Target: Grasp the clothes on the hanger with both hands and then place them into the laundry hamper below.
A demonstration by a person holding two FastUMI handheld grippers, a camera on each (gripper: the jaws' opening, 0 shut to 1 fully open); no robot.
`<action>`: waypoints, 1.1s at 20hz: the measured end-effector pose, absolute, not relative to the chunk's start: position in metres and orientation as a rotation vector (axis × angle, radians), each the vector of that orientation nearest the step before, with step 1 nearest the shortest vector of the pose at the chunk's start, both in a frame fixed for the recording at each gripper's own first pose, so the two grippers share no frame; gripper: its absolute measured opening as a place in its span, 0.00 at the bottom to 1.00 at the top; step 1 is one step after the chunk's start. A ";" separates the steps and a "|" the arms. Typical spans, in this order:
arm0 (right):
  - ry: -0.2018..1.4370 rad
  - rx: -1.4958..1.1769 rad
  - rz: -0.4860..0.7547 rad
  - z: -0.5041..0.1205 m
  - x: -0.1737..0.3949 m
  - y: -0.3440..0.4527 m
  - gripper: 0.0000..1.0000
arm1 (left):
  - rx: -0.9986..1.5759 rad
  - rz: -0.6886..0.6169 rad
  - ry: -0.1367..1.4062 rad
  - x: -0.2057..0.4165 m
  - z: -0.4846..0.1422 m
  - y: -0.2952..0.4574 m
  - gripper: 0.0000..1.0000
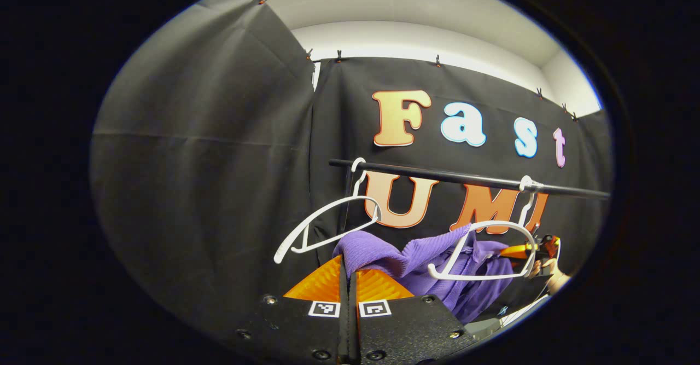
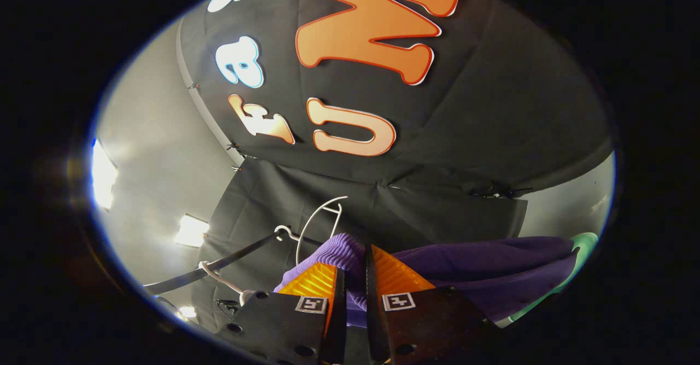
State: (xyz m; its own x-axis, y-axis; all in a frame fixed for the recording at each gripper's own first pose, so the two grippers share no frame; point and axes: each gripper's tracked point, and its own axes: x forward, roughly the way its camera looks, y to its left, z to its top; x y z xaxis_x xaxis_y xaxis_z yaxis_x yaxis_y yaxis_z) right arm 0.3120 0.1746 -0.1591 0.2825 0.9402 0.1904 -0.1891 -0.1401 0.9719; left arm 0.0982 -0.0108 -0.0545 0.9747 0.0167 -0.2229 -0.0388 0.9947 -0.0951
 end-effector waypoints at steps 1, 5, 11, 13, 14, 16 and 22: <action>0.789 1.332 1.177 -0.160 0.311 0.178 0.23 | -0.152 0.019 0.212 0.096 -0.054 -0.010 0.00; 0.825 1.313 1.160 -0.172 0.309 0.202 0.22 | -0.321 0.154 0.223 0.081 -0.079 0.042 0.00; 0.828 1.298 1.127 -0.191 0.305 0.207 0.23 | -0.336 0.158 0.276 0.060 -0.102 0.031 0.00; 0.835 1.298 1.100 -0.205 0.306 0.199 0.23 | -0.327 0.139 0.284 0.061 -0.100 0.022 0.00; 0.838 1.290 1.089 -0.212 0.307 0.198 0.22 | -0.319 0.136 0.298 0.062 -0.107 0.019 0.00; 0.853 1.280 1.054 -0.228 0.301 0.188 0.23 | -0.314 0.130 0.332 0.057 -0.124 0.014 0.00; 0.905 1.249 0.947 -0.280 0.288 0.163 0.23 | -0.323 0.124 0.434 0.052 -0.176 -0.005 0.00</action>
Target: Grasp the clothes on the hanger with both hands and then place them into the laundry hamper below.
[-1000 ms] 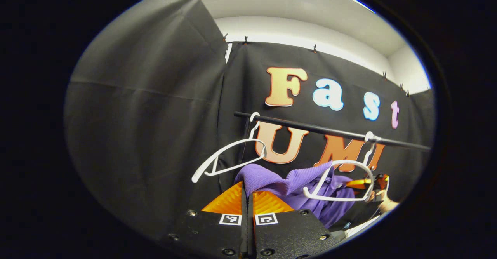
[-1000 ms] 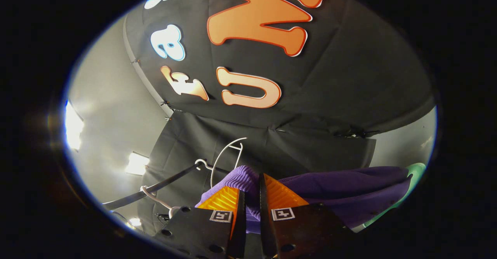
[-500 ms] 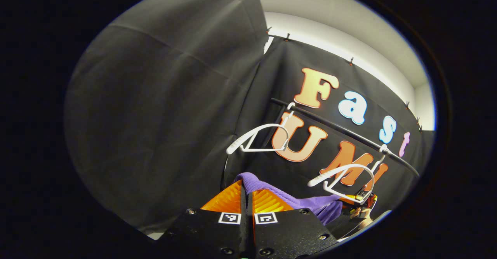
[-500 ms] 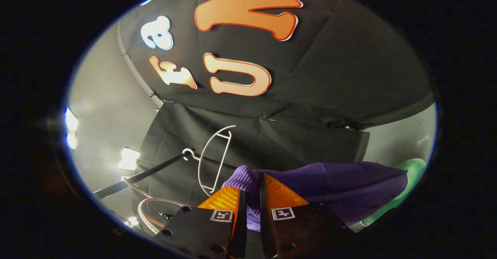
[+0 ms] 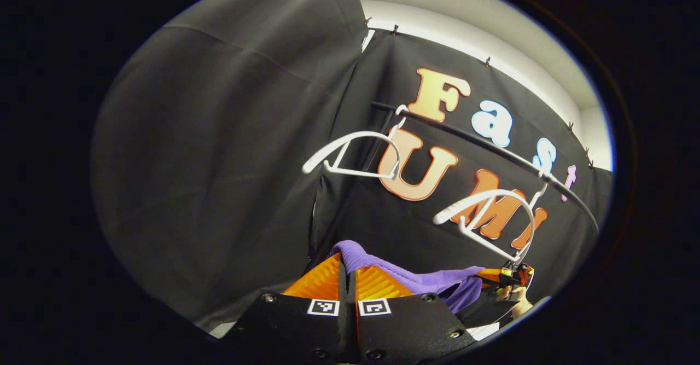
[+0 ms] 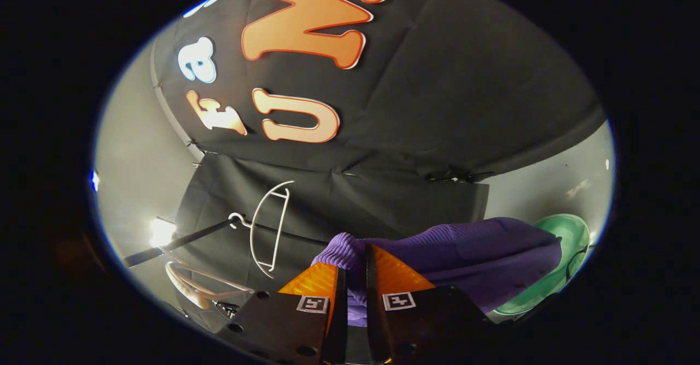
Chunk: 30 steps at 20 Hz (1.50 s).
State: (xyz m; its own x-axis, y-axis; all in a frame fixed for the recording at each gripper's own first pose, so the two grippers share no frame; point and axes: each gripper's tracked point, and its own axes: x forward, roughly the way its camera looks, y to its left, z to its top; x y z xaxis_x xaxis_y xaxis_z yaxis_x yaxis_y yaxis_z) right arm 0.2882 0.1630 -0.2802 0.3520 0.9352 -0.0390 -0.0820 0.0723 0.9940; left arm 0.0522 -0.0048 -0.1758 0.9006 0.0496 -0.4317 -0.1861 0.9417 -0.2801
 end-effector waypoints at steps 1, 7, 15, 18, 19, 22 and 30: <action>0.913 1.246 0.931 -0.289 0.286 0.159 0.23 | -0.327 0.124 0.450 0.049 -0.183 -0.008 0.00; 0.962 1.232 0.849 -0.333 0.265 0.139 0.22 | -0.330 0.112 0.537 0.041 -0.230 -0.025 0.00; 1.035 1.166 0.748 -0.393 0.231 0.125 0.23 | -0.359 0.074 0.686 0.040 -0.307 -0.065 0.00; 1.066 1.134 0.708 -0.413 0.220 0.123 0.23 | -0.377 0.060 0.781 0.035 -0.346 -0.085 0.00; 1.076 1.122 0.695 -0.422 0.215 0.122 0.23 | -0.383 0.054 0.817 0.033 -0.358 -0.094 0.00; 1.105 1.083 0.665 -0.443 0.203 0.118 0.23 | -0.396 0.023 0.884 0.035 -0.392 -0.122 0.00; 1.156 0.987 0.598 -0.483 0.170 0.115 0.23 | -0.378 -0.173 1.026 0.032 -0.451 -0.238 0.00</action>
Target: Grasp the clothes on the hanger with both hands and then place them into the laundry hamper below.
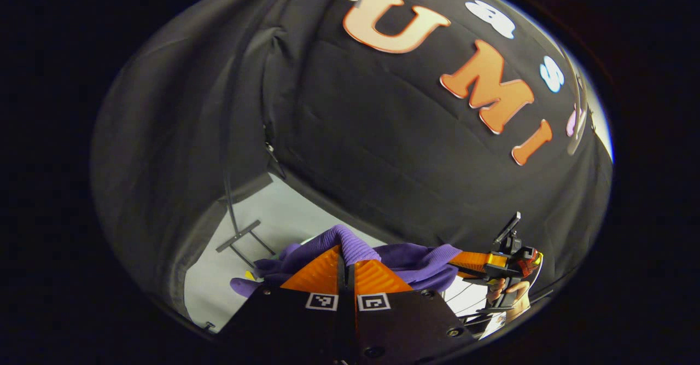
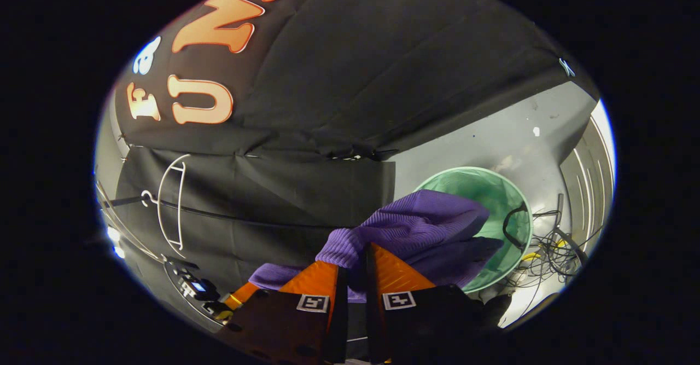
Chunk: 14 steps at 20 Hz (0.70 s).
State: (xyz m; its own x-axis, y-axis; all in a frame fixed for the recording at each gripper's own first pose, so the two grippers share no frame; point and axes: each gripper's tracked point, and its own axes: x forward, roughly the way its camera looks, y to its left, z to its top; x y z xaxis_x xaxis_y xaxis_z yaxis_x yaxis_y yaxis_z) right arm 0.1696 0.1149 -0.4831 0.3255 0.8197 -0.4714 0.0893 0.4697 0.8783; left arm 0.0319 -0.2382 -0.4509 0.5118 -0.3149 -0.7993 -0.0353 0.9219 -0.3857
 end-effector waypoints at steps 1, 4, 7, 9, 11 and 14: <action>1.155 0.965 0.578 -0.489 0.165 0.109 0.23 | -0.374 -0.200 1.046 0.032 -0.456 -0.256 0.00; 1.137 0.895 0.508 -0.504 0.157 0.101 0.23 | -0.337 -0.286 1.111 0.025 -0.479 -0.311 0.00; 1.139 0.805 0.465 -0.523 0.138 0.093 0.23 | -0.298 -0.395 1.202 0.008 -0.498 -0.363 0.00; 1.145 0.770 0.437 -0.532 0.130 0.090 0.23 | -0.260 -0.439 1.241 0.000 -0.511 -0.387 0.00; 1.150 0.735 0.404 -0.545 0.121 0.086 0.23 | -0.215 -0.463 1.281 -0.011 -0.520 -0.400 0.00; 1.162 0.663 0.363 -0.569 0.106 0.082 0.23 | -0.123 -0.443 1.330 -0.019 -0.535 -0.404 0.01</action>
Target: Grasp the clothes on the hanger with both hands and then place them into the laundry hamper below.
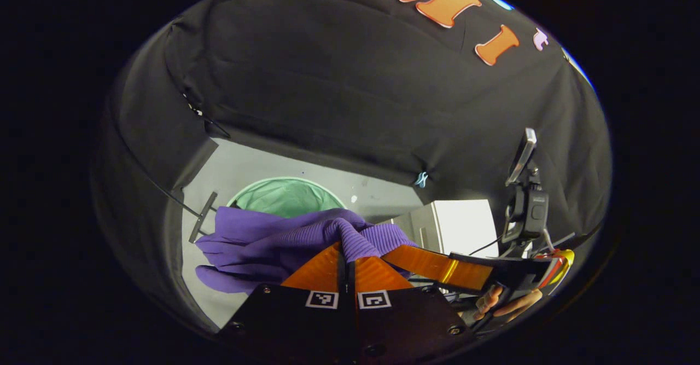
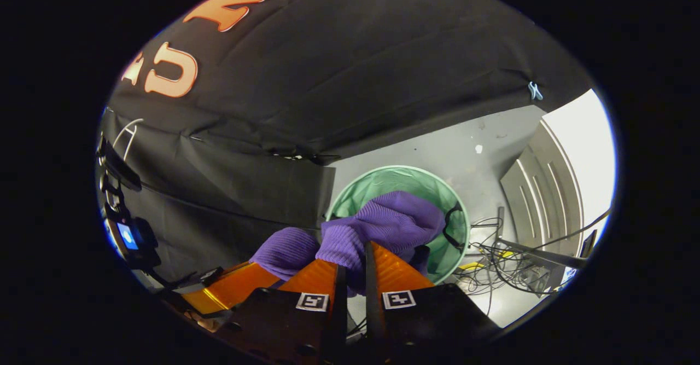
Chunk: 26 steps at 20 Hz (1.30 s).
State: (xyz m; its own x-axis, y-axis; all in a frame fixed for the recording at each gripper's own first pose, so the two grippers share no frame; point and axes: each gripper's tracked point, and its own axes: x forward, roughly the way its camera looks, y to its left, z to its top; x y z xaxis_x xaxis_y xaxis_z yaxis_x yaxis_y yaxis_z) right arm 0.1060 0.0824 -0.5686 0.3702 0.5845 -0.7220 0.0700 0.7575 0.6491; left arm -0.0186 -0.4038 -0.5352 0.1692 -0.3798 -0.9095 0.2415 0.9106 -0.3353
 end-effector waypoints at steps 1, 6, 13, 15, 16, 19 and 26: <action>1.165 0.634 0.348 -0.577 0.103 0.080 0.23 | -0.075 -0.429 1.348 -0.024 -0.538 -0.397 0.00; 1.215 0.527 0.316 -0.604 0.070 0.082 0.23 | 0.068 -0.364 1.421 -0.040 -0.554 -0.386 0.00; 1.172 0.559 0.325 -0.586 0.070 0.082 0.54 | 0.037 -0.319 1.490 -0.062 -0.573 -0.376 0.29; 1.160 0.557 0.318 -0.582 0.070 0.077 0.76 | 0.042 -0.303 1.482 -0.062 -0.571 -0.369 0.67; 1.153 0.549 0.314 -0.580 0.068 0.073 0.84 | 0.045 -0.294 1.475 -0.062 -0.568 -0.368 0.86; 1.126 0.513 0.298 -0.574 0.063 0.068 0.99 | 0.076 -0.236 1.432 -0.056 -0.559 -0.351 0.96; 0.958 0.447 0.280 -0.490 0.059 0.052 0.98 | 0.036 -0.255 1.278 -0.037 -0.501 -0.320 0.98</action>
